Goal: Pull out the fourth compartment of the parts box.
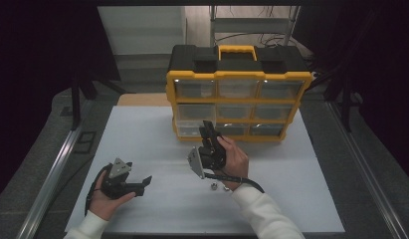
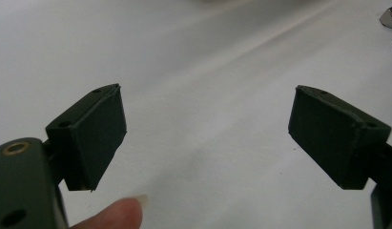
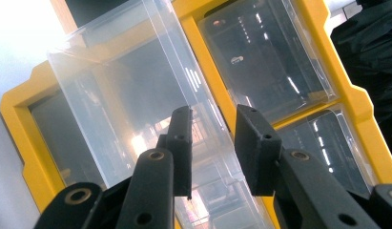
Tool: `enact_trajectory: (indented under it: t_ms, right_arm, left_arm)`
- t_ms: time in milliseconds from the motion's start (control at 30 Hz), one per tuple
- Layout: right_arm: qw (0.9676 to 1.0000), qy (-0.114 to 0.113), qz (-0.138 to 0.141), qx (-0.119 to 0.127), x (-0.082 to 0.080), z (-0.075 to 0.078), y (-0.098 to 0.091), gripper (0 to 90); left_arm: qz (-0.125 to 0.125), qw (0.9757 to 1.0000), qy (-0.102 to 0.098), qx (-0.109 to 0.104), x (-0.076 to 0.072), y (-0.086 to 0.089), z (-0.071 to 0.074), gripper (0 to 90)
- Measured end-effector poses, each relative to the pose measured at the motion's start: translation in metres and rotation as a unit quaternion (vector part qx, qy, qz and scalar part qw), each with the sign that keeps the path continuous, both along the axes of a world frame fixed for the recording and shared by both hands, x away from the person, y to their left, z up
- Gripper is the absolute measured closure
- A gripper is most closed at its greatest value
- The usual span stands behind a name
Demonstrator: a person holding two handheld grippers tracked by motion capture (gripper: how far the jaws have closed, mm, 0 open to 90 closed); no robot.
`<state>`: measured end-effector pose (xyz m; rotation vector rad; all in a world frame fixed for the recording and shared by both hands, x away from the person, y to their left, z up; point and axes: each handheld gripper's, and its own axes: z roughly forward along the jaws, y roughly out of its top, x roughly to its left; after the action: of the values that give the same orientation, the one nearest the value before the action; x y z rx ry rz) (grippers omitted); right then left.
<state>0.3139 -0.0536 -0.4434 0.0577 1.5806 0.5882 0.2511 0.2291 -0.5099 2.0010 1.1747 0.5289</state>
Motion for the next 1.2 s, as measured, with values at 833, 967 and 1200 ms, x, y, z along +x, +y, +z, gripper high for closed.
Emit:
enact_trajectory:
  t_ms: [833,967,1200]
  right_arm:
    - [1.0000,-0.001,0.002,-0.005,-0.0053,-0.0011,-0.0006,68.5]
    - [1.0000,-0.002,0.003,-0.006,-0.0062,-0.0035,-0.0001,68.4]
    - [1.0000,-0.002,0.004,-0.006,-0.0068,-0.0032,-0.0018,68.4]
  left_arm:
    - [-0.001,1.0000,-0.002,0.000,-0.0003,0.0002,0.0003,13.3]
    - [0.000,1.0000,-0.002,0.000,-0.0004,0.0000,0.0003,13.3]
    - [-0.001,1.0000,-0.002,0.000,-0.0003,0.0003,0.0001,13.3]
